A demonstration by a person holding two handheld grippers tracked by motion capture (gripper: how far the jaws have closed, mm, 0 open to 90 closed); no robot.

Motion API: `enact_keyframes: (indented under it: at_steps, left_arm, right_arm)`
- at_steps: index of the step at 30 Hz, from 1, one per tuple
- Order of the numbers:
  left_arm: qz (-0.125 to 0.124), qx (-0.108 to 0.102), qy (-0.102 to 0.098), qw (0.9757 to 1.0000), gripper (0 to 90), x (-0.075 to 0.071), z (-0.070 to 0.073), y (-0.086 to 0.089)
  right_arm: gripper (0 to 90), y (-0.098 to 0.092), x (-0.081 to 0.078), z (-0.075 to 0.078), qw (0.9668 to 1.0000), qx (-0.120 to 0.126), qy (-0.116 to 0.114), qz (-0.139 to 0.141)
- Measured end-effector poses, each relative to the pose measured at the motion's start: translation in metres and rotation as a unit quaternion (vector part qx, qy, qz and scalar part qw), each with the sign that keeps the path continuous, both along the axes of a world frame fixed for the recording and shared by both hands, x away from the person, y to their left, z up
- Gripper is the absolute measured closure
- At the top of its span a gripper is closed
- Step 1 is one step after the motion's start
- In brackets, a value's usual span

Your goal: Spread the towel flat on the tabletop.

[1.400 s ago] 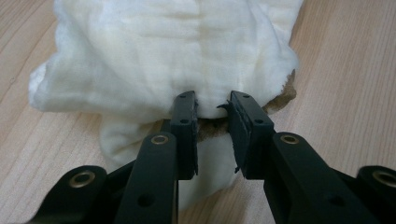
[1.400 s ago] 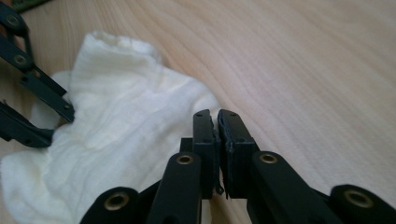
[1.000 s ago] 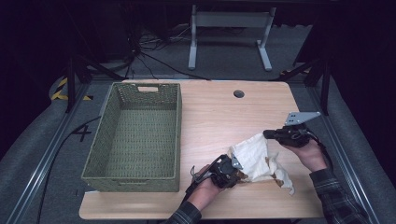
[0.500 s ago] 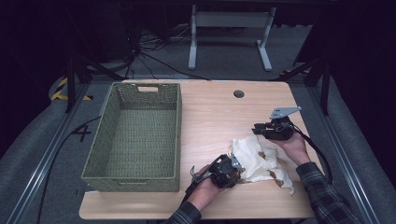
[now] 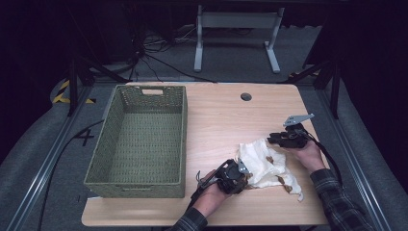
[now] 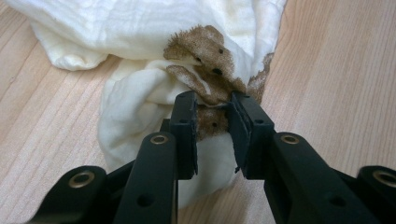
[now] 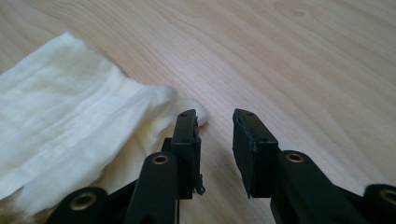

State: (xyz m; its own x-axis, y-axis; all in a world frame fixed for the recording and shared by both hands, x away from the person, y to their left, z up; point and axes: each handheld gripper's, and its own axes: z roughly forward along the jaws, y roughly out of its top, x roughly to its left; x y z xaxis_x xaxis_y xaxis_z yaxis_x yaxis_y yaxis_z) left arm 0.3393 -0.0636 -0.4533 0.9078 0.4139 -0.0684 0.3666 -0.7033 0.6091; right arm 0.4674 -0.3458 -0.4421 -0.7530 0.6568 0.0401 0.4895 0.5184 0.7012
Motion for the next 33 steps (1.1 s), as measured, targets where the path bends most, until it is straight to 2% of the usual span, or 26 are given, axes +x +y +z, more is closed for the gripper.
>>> enact_keyframes:
  at_steps: [2, 6, 9, 11, 14, 15, 19, 23, 29, 33]
  left_arm:
    - [-0.001, 0.000, 0.000, 1.0000, 71.7, 0.000, 0.000, 0.000]
    - [-0.002, 0.000, -0.003, 1.0000, 71.7, 0.000, 0.000, 0.000]
    - [-0.002, 0.000, -0.003, 1.0000, 71.7, 0.000, 0.000, 0.000]
    - [-0.003, 0.001, -0.004, 1.0000, 71.7, 0.000, 0.000, -0.001]
    - [-0.005, 0.002, -0.004, 1.0000, 71.8, 0.000, 0.000, -0.001]
    - [-0.004, 0.001, -0.004, 1.0000, 71.7, 0.000, 0.000, -0.001]
    - [-0.004, 0.003, -0.003, 1.0000, 71.8, 0.000, 0.000, -0.001]
    - [-0.003, 0.004, -0.003, 1.0000, 71.8, 0.000, 0.000, -0.001]
    - [-0.003, 0.004, -0.005, 1.0000, 71.8, 0.000, 0.000, -0.001]
    - [-0.001, 0.005, -0.005, 1.0000, 71.7, -0.001, 0.000, -0.001]
  right_arm:
    - [69.5, 0.000, -0.005, -0.002, 0.9999, 0.008, 0.009, 0.008]
    - [69.2, 0.002, -0.013, -0.005, 0.9995, 0.004, 0.025, 0.020]
    - [70.1, 0.003, -0.016, -0.007, 0.9993, -0.002, 0.027, 0.027]
    - [74.7, 0.006, -0.018, -0.009, 0.9991, -0.010, 0.029, 0.030]
    - [86.6, 0.005, -0.018, -0.008, 0.9989, -0.012, 0.033, 0.031]
    - [87.6, 0.004, -0.018, -0.008, 0.9989, -0.011, 0.035, 0.030]
    - [88.7, -0.003, -0.021, -0.003, 0.9995, -0.022, 0.021, 0.013]
    - [88.7, -0.020, -0.027, 0.004, 0.9995, -0.027, 0.014, -0.014]
    - [88.7, -0.042, -0.038, 0.009, 0.9988, -0.024, 0.018, -0.038]
    - [88.7, -0.057, -0.052, 0.008, 0.9976, -0.035, 0.033, -0.051]
